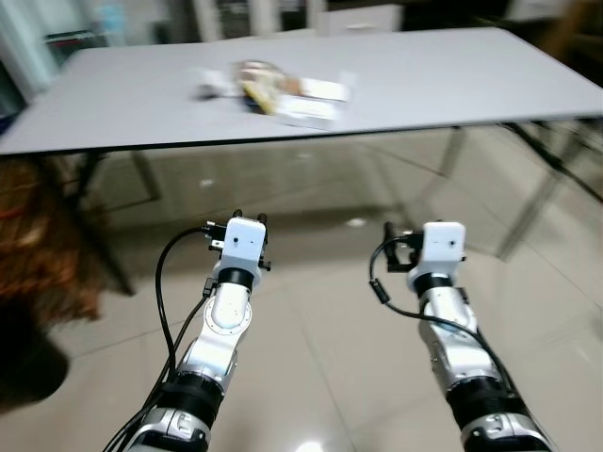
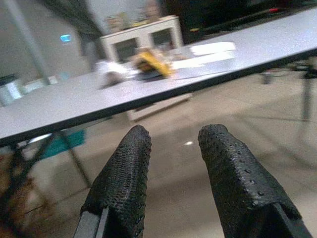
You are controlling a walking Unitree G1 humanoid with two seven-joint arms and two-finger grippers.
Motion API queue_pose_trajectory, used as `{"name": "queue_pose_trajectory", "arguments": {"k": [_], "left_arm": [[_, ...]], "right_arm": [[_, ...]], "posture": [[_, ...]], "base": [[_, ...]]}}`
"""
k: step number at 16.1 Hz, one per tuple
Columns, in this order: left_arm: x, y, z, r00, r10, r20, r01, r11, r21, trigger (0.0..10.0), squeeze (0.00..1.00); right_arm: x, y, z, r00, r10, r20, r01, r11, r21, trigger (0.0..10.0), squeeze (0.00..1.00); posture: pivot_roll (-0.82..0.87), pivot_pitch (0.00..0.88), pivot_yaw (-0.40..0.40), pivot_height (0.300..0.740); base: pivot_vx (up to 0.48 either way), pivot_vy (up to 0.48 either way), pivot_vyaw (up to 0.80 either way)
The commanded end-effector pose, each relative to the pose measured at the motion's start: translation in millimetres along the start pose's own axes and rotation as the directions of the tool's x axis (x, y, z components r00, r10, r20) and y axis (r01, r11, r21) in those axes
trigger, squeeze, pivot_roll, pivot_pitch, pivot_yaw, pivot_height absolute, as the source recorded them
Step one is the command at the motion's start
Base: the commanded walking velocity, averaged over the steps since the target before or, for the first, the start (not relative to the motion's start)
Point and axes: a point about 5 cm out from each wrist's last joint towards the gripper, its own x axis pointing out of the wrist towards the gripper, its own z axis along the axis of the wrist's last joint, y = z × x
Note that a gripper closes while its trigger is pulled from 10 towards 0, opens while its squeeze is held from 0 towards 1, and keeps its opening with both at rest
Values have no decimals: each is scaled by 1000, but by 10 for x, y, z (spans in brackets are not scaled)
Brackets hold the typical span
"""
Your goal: Picking trash to rubbish bin
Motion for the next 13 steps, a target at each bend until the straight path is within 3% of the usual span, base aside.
{"name": "queue_pose_trajectory", "arguments": {"k": [1, 5, 13], "left_arm": [[44, 58, 59, 1000, 20, 21, -20, 1000, 10, 10000, 0], [117, 97, 209, 996, 32, 78, -32, 999, -2, 10000, 0], [137, 73, 255, 996, 22, 91, -22, 1000, -6, 10000, 0]], "right_arm": [[43, 71, 102, 999, 21, 33, -21, 1000, 2, 10000, 0], [71, 59, 154, 999, 21, 51, -21, 1000, -1, 10000, 0], [91, 49, 207, 998, 19, 66, -19, 1000, 2, 10000, 0]], "posture": [[-20, 1, 35, 740], [-11, 0, 37, 740], [-12, 0, 34, 740]], "base": [[379, 0, 0], [380, 0, 0], [380, 0, 0]]}}
